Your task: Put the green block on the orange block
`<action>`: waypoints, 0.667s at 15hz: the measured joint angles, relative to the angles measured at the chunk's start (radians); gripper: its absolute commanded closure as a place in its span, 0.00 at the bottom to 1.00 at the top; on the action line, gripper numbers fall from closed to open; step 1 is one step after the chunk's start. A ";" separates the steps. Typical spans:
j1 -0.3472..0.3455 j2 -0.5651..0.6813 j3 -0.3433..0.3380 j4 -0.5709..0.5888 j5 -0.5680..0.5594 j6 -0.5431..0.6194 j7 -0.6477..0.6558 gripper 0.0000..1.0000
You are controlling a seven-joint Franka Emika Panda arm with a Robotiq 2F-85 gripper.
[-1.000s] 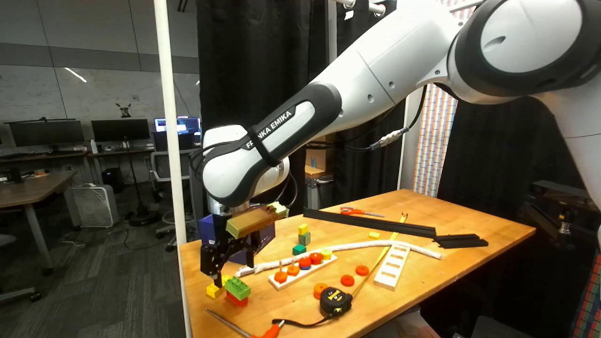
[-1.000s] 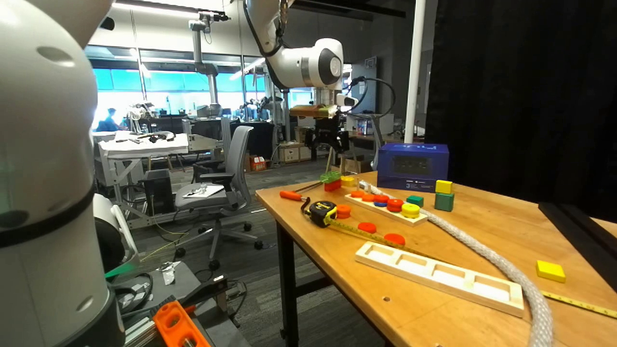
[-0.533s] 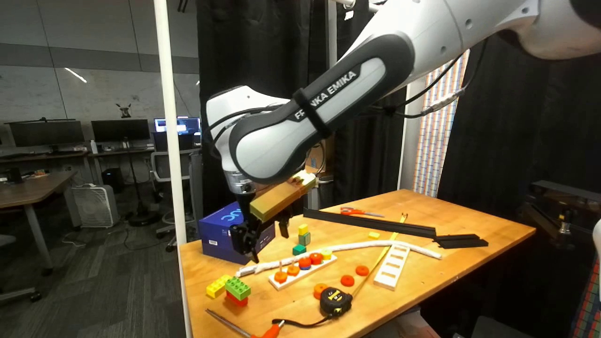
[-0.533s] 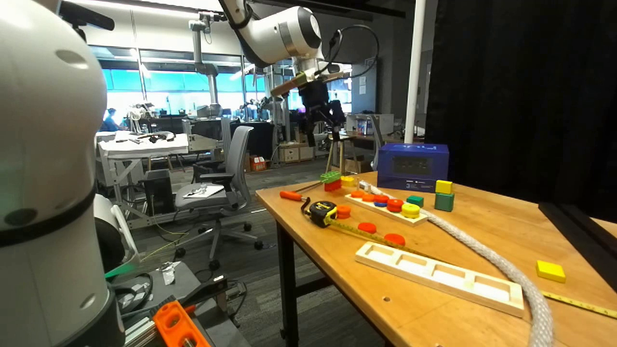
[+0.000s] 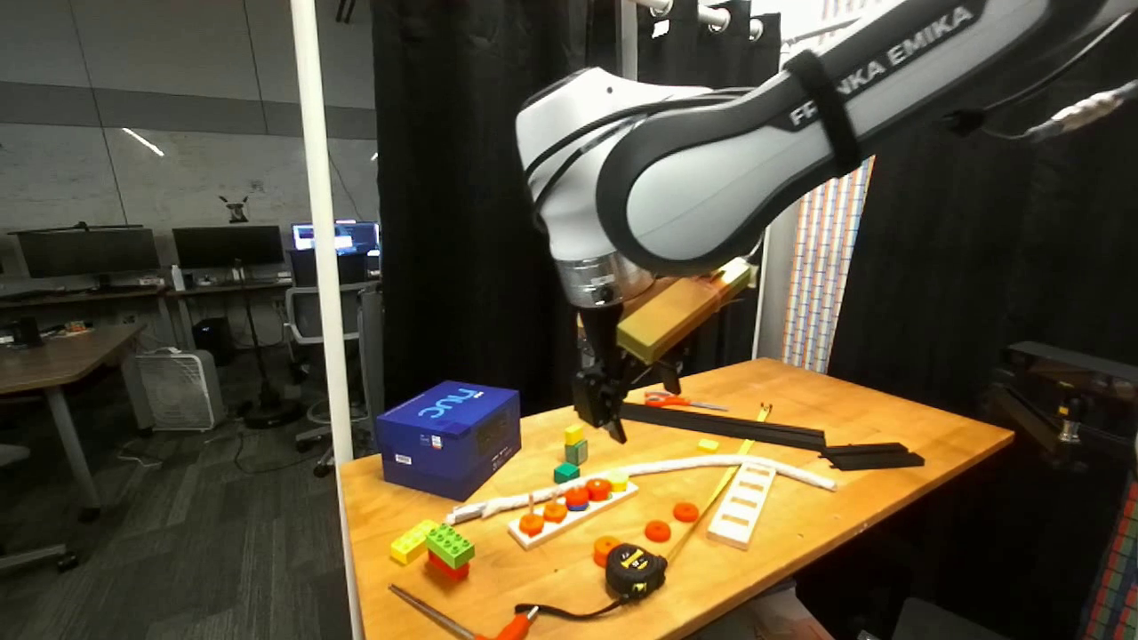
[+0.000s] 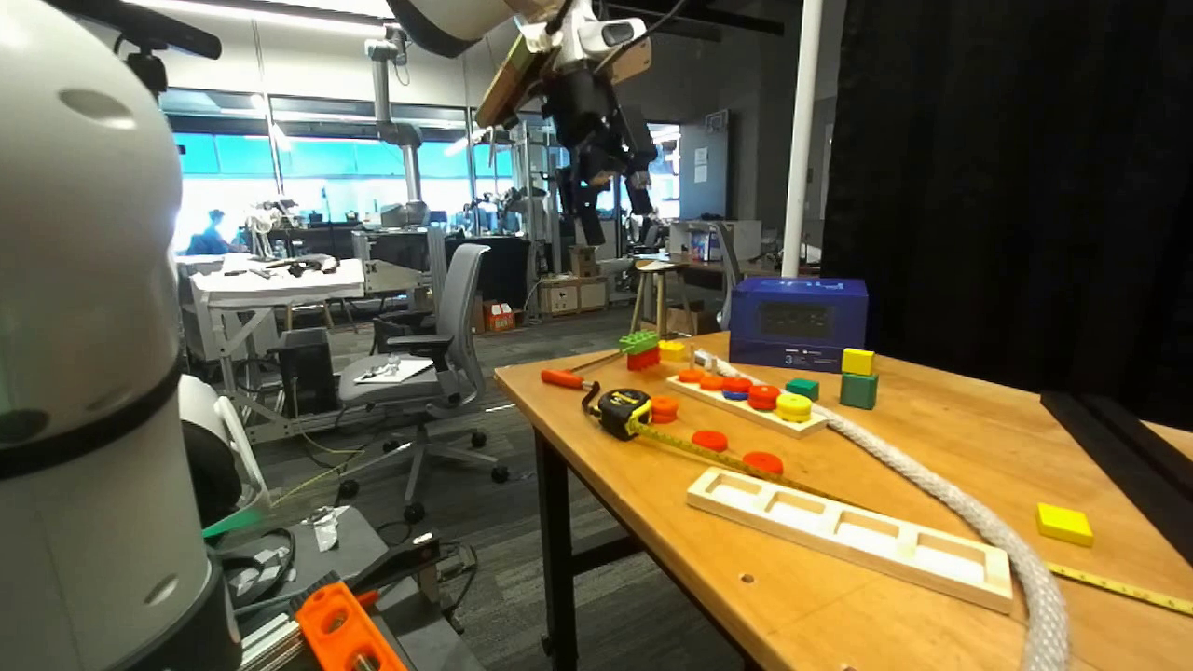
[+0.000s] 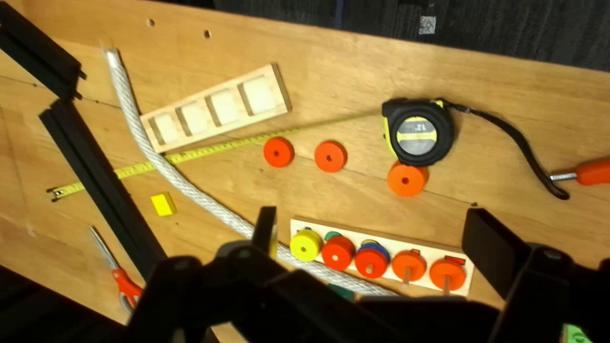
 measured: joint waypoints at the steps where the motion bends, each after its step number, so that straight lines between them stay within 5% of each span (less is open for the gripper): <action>1: -0.011 -0.056 0.000 -0.027 0.022 -0.029 -0.019 0.00; 10: -0.038 -0.525 -0.025 -0.121 0.291 -0.374 -0.421 0.00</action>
